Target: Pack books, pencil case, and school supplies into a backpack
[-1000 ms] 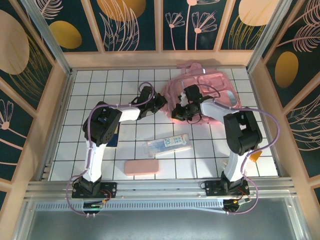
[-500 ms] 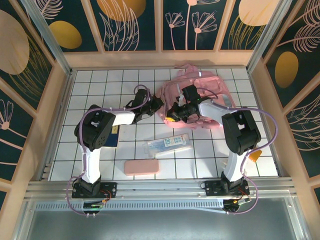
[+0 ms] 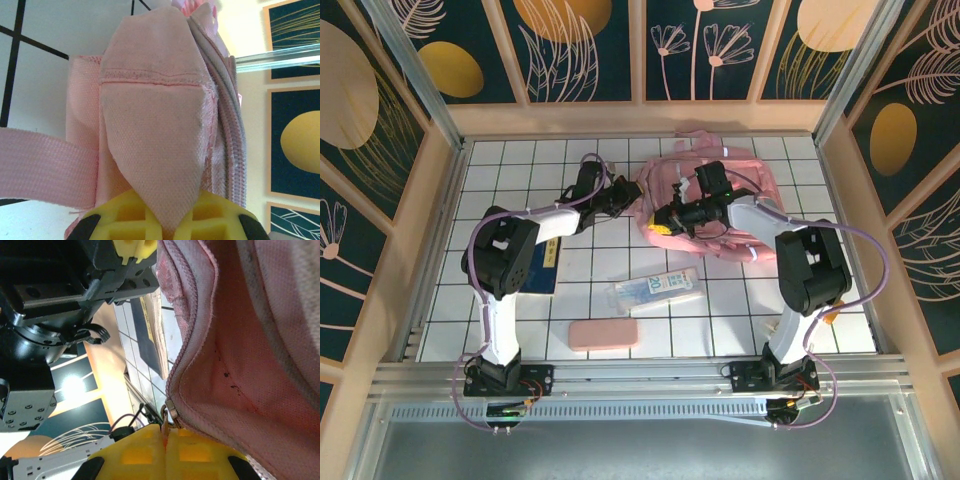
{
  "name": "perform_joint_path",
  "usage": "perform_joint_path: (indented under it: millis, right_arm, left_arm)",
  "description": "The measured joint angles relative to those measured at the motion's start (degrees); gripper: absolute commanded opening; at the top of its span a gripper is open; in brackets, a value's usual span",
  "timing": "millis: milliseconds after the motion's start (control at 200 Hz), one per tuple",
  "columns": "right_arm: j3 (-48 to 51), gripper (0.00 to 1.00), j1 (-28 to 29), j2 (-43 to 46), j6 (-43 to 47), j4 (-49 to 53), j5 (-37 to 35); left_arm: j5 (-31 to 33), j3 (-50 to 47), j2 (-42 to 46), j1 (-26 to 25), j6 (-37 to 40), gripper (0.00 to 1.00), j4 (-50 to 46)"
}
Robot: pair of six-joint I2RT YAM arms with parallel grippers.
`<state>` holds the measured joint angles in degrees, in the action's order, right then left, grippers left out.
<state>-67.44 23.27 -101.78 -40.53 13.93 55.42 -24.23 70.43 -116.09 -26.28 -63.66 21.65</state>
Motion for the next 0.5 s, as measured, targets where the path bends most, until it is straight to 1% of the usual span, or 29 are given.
perform_joint_path:
  millis: [150,355,420,500]
  right_arm:
    - [0.0,0.00,-0.5,0.1,2.1,1.4,0.6]
    - [0.0,0.00,-3.8,1.7,5.2,4.6,1.2]
    - [0.0,0.00,-3.5,1.9,5.3,5.1,1.2]
    - [0.0,0.00,-1.6,1.7,3.9,5.1,1.2]
  left_arm:
    - [-1.4,0.0,0.0,0.7,0.9,0.00,-0.7]
    - [-3.2,-1.0,0.0,0.9,1.4,0.00,-0.7]
    - [-3.8,-1.8,0.0,0.9,1.2,0.00,0.5]
    - [-3.8,-2.6,0.0,0.9,1.0,0.00,1.4]
